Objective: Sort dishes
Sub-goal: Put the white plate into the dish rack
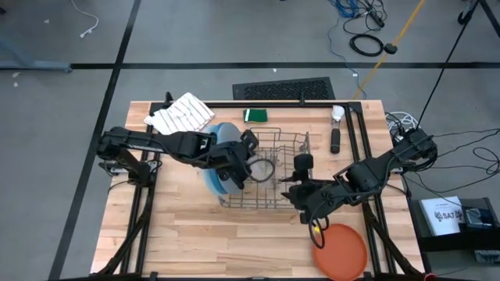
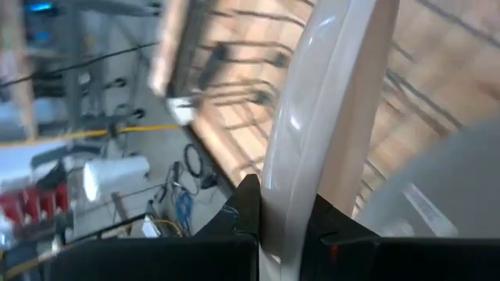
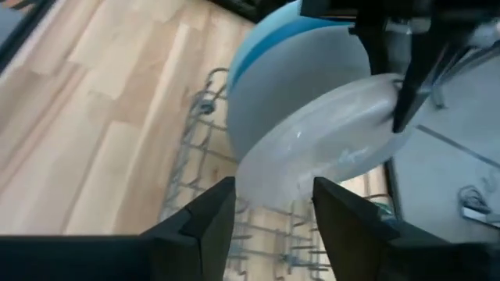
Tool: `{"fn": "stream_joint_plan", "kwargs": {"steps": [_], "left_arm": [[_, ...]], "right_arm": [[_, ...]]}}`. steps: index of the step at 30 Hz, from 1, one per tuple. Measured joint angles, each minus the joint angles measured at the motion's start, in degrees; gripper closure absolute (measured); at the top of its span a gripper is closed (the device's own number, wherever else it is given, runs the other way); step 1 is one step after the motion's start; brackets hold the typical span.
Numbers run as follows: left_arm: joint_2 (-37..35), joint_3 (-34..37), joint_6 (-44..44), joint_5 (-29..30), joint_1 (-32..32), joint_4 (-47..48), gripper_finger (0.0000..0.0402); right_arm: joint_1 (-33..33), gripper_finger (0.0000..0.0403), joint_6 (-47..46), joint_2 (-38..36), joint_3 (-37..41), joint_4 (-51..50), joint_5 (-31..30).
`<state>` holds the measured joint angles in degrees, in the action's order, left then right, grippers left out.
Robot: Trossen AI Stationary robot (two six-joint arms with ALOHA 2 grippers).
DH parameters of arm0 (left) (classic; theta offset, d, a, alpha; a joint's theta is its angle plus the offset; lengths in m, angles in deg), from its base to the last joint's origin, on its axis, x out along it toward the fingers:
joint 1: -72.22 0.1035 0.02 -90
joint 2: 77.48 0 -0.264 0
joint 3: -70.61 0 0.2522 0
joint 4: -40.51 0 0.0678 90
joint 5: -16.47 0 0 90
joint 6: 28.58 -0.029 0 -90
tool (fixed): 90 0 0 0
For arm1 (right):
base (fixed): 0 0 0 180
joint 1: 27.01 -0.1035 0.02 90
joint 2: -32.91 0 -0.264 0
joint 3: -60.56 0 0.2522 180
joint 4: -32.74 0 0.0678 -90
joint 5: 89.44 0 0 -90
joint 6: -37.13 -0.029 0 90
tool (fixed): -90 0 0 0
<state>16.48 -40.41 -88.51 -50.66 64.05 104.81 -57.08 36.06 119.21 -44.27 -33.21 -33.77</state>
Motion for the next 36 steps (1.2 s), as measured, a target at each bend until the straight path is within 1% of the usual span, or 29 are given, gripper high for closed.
{"fn": "stream_joint_plan", "kwargs": {"steps": [2,6,11,15,18,22,25,28,31,34,36], "left_arm": [[0.8,0.6,-3.3,-0.4,0.0,2.8,0.0377],[2.3,0.6,-9.7,-0.3,0.3,4.6,0.0377],[3.3,0.6,-19.4,-0.2,0.2,3.1,0.0377],[3.3,0.6,-24.3,0.9,0.1,0.1,0.0377],[3.3,0.6,-27.5,2.7,-0.7,-0.1,0.0377],[3.3,0.6,-27.1,3.2,-0.9,1.7,0.0377],[3.1,0.6,-26.1,6.9,-0.8,3.4,0.0377],[2.5,0.6,-26.4,8.1,-1.1,2.8,0.0377],[2.5,0.6,-26.4,6.6,-1.5,0.5,0.0377],[2.9,0.8,-25.6,2.2,-1.0,0.4,0.0377],[3.3,1.7,-26.4,2.1,-0.6,-0.8,0.0377]], "right_arm": [[-0.4,0.0245,-1.2,0.0,0.0,-0.6,0.4],[-0.8,0.0256,-4.2,0.0,0.0,-1.2,0.3],[-0.8,0.0263,-5.7,0.0,0.0,-1.2,0.1],[-0.8,0.0264,-5.8,0.0,0.0,-1.2,-0.1],[-0.8,0.0264,-5.3,0.0,0.0,-1.2,-0.1],[-0.8,0.0264,-4.4,0.0,0.0,-1.3,-0.2],[-0.8,0.0264,-4.3,0.0,0.0,-1.3,-0.1],[-0.8,0.0264,-3.9,0.0,0.0,-1.3,-0.2],[-0.7,0.0264,-3.9,0.0,0.0,-1.3,-0.2],[-0.7,0.0264,-4.8,0.0,0.0,-1.3,-0.1],[-0.7,0.0264,-5.6,0.0,0.0,-1.3,-0.1]]}}
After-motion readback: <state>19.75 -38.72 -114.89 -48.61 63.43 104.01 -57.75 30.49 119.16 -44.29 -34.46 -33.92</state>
